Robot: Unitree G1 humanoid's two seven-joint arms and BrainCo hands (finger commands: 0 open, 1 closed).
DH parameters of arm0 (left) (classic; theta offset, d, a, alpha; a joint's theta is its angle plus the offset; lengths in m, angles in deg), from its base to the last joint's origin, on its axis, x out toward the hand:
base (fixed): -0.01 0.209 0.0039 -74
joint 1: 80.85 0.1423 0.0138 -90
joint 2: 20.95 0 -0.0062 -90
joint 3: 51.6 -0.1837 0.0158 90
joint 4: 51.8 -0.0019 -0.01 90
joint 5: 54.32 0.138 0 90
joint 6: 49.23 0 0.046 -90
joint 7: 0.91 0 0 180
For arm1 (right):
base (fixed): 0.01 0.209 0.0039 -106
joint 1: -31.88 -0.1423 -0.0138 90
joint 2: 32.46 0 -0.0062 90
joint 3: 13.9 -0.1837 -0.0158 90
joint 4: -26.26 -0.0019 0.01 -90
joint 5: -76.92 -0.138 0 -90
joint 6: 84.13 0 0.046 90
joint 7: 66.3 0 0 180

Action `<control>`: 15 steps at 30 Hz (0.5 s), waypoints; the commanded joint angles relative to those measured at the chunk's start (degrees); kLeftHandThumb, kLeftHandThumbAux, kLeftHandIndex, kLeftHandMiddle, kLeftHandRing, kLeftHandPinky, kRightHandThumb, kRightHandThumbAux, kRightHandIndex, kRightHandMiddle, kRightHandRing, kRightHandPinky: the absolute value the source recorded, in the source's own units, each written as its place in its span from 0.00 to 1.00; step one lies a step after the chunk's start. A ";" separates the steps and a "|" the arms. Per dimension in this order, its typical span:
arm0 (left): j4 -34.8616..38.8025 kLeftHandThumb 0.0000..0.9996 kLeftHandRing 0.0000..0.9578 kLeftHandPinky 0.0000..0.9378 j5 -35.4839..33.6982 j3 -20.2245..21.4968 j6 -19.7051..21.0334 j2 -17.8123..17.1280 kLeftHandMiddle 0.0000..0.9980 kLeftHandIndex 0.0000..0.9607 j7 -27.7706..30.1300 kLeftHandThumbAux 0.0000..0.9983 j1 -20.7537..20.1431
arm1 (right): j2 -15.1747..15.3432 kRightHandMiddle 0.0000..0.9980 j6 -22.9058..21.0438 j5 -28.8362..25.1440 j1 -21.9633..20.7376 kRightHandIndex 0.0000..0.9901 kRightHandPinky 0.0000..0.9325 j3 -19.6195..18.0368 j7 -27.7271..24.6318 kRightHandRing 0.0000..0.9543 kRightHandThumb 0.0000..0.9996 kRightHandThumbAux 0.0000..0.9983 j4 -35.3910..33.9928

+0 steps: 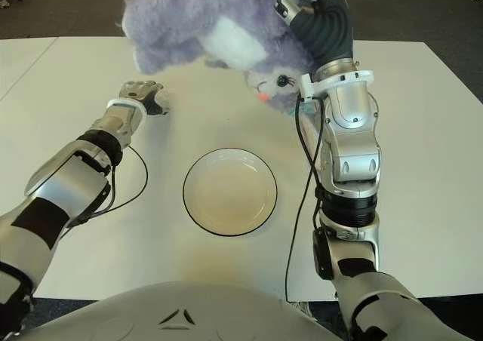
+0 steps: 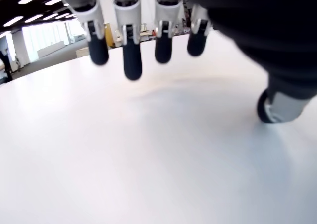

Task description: Put the doll into the plate.

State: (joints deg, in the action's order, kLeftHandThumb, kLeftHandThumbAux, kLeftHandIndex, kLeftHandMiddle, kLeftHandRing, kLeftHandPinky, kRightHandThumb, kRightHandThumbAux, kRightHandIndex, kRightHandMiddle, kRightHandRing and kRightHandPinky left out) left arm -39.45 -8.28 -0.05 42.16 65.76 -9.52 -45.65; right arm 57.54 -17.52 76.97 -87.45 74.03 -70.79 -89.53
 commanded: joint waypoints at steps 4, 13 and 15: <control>-0.14 0.04 0.00 0.00 -0.83 0.84 -0.57 -1.01 0.00 0.00 0.53 0.41 6.39 | 1.96 0.73 -0.34 0.68 2.73 0.44 0.86 0.44 -2.88 0.81 0.72 0.70 -2.10; -0.77 0.04 0.00 0.00 -1.52 1.39 -0.12 -0.39 0.00 0.00 0.45 0.42 9.85 | 1.40 0.77 -1.72 -2.30 6.64 0.44 0.89 -0.17 -5.52 0.84 0.72 0.70 -3.65; -0.92 0.04 0.00 0.00 -1.61 1.37 -0.11 -0.32 0.00 0.00 0.71 0.42 10.15 | 1.29 0.77 -1.88 -2.19 7.09 0.44 0.89 0.21 -5.63 0.84 0.72 0.70 -3.61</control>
State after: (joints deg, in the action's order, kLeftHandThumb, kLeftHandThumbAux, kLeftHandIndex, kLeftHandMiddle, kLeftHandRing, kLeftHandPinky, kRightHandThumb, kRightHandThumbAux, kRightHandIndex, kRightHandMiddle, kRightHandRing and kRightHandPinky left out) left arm -38.15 -10.60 2.35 42.09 64.10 -11.61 -41.89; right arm 59.22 -18.17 75.35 -81.52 74.05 -75.95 -92.94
